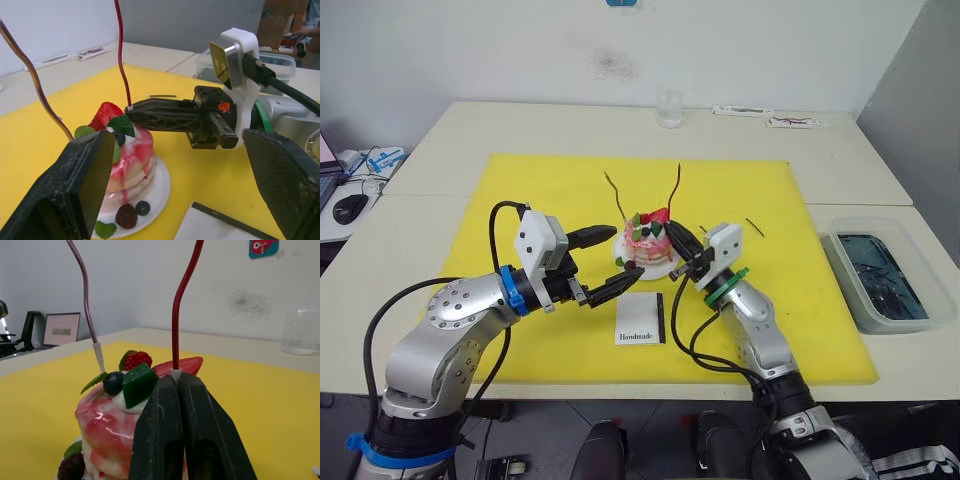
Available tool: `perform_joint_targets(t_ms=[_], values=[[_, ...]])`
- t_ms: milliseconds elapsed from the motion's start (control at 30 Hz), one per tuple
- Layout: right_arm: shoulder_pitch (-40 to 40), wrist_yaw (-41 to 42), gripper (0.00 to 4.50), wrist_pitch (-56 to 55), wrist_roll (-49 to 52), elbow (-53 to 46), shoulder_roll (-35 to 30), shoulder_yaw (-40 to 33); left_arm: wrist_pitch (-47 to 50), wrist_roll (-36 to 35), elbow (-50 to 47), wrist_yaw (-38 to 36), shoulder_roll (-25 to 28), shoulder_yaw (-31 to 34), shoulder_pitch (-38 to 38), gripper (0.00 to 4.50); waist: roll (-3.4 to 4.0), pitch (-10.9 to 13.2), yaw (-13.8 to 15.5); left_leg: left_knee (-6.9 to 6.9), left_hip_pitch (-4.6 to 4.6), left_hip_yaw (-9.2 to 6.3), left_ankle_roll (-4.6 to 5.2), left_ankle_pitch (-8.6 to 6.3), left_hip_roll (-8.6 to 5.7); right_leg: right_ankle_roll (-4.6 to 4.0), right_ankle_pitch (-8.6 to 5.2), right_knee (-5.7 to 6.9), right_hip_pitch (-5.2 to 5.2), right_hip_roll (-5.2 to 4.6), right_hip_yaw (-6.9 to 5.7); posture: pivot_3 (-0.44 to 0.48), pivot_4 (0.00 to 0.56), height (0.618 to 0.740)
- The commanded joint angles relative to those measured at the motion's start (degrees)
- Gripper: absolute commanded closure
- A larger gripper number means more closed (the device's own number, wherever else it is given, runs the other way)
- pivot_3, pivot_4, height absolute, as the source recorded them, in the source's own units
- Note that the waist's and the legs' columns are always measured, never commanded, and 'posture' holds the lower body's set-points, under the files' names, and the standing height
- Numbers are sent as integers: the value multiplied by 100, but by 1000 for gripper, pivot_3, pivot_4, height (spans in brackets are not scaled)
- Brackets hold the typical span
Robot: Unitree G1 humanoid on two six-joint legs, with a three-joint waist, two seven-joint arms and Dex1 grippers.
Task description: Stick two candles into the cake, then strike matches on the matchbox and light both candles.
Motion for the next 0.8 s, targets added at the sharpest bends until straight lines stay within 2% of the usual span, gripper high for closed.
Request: perform_joint_targets(t_ms=[33,467,567,767,800], values=[[54,19,4474,-72,-38,136,66,58,-82,18,-201,-3,70,72,-46,0,0,0,-5,0,1,0,0,0,0,0,0,0,0,0,0,0,150,740],[-12,42,4474,193,154,-69,189,16,-117,57,-173,1,30,34,-58,0,1,0,-36,-1,9,0,0,0,1,-5,-3,1,5,0,1,0,150,740],[-3,-15,3857,200,133,-190,184,-9,-172,101,-155,-14,20,17,-48,0,1,0,-41,-1,9,0,0,0,1,-4,-3,1,5,0,1,0,150,740],[35,-61,1899,208,57,-556,77,-41,-341,230,-120,-56,-5,-31,27,0,2,0,-59,-5,8,0,0,0,1,-4,-3,0,5,0,0,0,150,740],[48,-62,1899,252,73,-648,59,-49,-366,247,-110,-58,-9,-35,37,0,2,0,-59,-6,7,0,0,0,0,-5,-4,-1,5,0,0,0,150,740]])
